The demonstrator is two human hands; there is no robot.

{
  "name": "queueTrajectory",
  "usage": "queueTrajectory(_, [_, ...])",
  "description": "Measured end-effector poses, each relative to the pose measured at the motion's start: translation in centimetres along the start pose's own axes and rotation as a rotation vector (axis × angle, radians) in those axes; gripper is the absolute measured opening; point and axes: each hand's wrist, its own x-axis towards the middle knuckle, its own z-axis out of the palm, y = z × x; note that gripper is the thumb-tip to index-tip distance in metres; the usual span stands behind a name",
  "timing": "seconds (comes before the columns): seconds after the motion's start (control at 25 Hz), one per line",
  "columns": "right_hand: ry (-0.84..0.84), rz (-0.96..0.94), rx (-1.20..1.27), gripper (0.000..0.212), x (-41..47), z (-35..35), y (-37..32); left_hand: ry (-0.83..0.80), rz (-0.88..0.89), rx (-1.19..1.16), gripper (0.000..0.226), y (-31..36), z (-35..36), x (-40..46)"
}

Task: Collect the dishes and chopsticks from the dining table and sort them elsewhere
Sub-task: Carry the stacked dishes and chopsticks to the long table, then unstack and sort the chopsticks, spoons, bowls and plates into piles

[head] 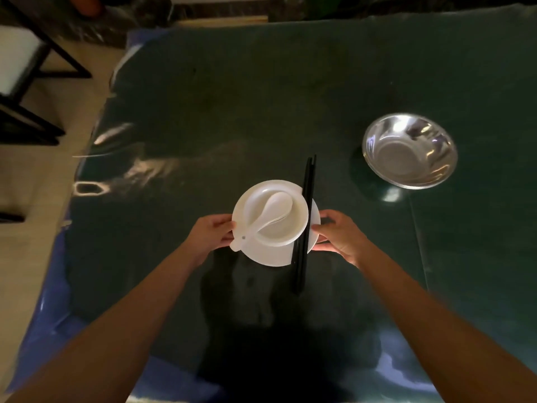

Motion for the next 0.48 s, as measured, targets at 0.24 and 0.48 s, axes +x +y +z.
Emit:
queueTrajectory(0.24, [-0.032,-0.006,-0.114,0.026,1.8,-0.7,0.5,0.028,0.0,0.028,0.03,-1.1,0.8,1.6])
queueTrajectory(0.48, [-0.113,-0.03,-0.461,0.024,2.7,-2.1,-1.0,0.039,0.065,0.147,0.026,-1.6,0.5,2.1])
